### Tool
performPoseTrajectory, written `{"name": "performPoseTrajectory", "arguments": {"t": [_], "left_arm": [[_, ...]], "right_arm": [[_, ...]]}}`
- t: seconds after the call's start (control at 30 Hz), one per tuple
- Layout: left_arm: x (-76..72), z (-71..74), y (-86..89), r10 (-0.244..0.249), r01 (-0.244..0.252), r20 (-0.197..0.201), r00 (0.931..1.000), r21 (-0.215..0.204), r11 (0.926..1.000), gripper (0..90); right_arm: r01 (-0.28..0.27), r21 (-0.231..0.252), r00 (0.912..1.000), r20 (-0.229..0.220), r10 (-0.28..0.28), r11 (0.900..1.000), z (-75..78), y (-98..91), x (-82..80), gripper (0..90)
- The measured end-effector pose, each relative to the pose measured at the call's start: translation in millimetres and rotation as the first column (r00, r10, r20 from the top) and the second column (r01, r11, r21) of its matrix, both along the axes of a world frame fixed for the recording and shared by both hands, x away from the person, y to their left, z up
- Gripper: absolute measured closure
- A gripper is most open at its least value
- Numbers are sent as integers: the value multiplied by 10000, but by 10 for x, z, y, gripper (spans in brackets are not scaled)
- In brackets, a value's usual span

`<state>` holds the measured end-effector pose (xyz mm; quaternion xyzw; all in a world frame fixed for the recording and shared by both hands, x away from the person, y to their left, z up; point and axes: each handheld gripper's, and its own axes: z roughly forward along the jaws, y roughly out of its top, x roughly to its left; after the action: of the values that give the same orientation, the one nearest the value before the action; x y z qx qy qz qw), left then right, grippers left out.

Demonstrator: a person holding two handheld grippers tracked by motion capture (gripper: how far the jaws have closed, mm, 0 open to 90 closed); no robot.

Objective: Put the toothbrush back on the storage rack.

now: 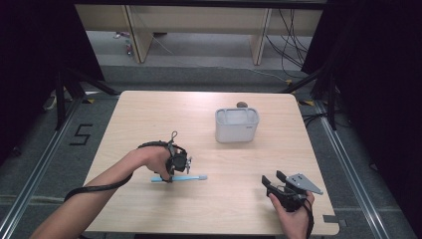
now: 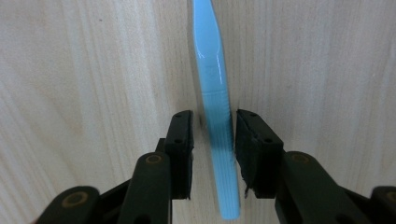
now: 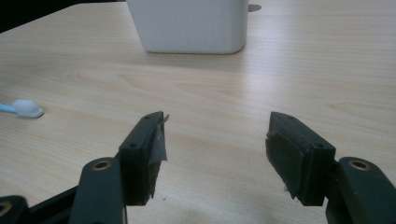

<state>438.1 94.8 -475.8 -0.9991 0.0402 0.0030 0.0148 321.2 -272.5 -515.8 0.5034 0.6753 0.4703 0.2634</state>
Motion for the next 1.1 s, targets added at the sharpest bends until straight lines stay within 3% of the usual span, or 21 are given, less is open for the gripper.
{"name": "performPoseTrajectory", "arguments": {"t": [0.5, 1.1], "left_arm": [[27, -20, 11, -255, 257, -164, 9995, 132, 9996, 746], [-9, -12, -2, -367, 366, 80, 9993, 113, 9993, 782]], "right_arm": [[-43, 126, 10000, -66, 44, 9999, 5, -5, -3, 384], [-53, 148, 9999, -137, 55, 9999, 7, 1, -8, 386]]}}
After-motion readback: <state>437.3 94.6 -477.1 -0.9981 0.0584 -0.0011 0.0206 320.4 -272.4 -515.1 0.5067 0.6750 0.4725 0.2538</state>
